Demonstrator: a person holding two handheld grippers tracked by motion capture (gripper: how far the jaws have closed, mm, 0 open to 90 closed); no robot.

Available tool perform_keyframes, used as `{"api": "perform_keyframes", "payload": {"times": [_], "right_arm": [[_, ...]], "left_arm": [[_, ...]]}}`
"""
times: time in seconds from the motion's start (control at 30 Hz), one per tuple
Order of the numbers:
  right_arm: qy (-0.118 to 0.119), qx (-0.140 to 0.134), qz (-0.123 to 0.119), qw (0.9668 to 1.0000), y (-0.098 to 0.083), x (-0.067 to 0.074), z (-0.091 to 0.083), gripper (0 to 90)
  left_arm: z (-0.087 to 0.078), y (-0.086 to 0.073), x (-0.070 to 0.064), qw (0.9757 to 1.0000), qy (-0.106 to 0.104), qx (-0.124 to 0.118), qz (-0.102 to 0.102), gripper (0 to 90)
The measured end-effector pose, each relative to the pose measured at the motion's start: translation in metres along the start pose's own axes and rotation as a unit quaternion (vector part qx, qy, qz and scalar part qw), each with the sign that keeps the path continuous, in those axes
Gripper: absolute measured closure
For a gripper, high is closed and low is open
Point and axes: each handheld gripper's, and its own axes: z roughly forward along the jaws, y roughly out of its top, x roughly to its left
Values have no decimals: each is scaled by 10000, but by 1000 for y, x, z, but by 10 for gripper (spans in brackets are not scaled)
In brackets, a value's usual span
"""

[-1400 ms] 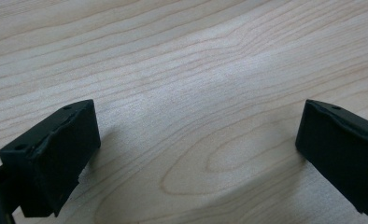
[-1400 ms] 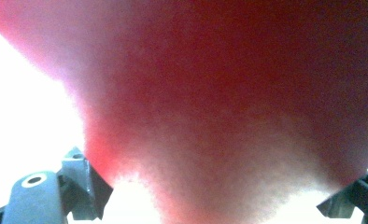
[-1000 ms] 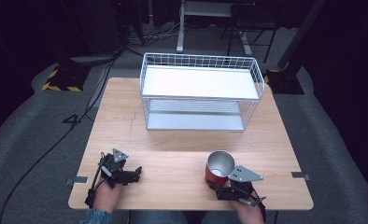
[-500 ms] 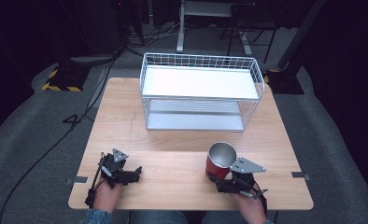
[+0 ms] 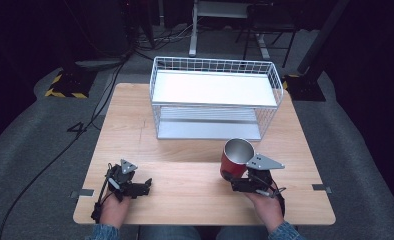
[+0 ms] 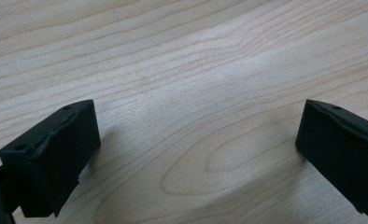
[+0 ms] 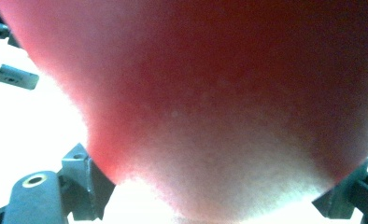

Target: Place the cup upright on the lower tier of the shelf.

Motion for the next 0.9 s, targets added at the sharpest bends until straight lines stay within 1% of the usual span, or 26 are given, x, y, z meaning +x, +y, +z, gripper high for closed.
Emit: {"api": "perform_keyframes", "payload": {"times": [0.17,0.33,0.4,0.53,0.6,0.63,0.67,0.73,0.77,0.87,0.9], "right_arm": [[-46,29,73,10000,10,-9,11,173],[-73,71,59,9999,17,-14,19,173],[-110,120,46,9999,23,-19,26,173],[-139,165,46,9998,27,-23,32,174],[-169,194,65,9996,30,-27,40,173],[-169,194,65,9996,30,-27,40,173],[-189,217,54,9996,32,-29,44,173],[-202,228,41,9995,33,-31,47,173],[-216,251,61,9994,35,-34,52,173],[-243,295,72,9992,39,-37,61,173],[-243,295,72,9992,39,-37,61,173]], "left_arm": [[0,0,0,10000,0,-1,1,3],[0,0,0,10000,-2,0,1,3],[0,0,0,10000,-3,4,0,3],[0,0,0,10000,-6,6,0,3],[0,0,0,10000,-2,-1,0,3],[0,0,0,10000,-2,-1,0,3],[0,0,0,10000,-1,-1,2,3],[0,0,0,10000,2,-4,-2,3],[0,0,0,10000,12,-7,-4,3],[0,-1,0,10000,14,-8,-22,4],[0,-1,0,10000,14,-8,-22,4]]}}
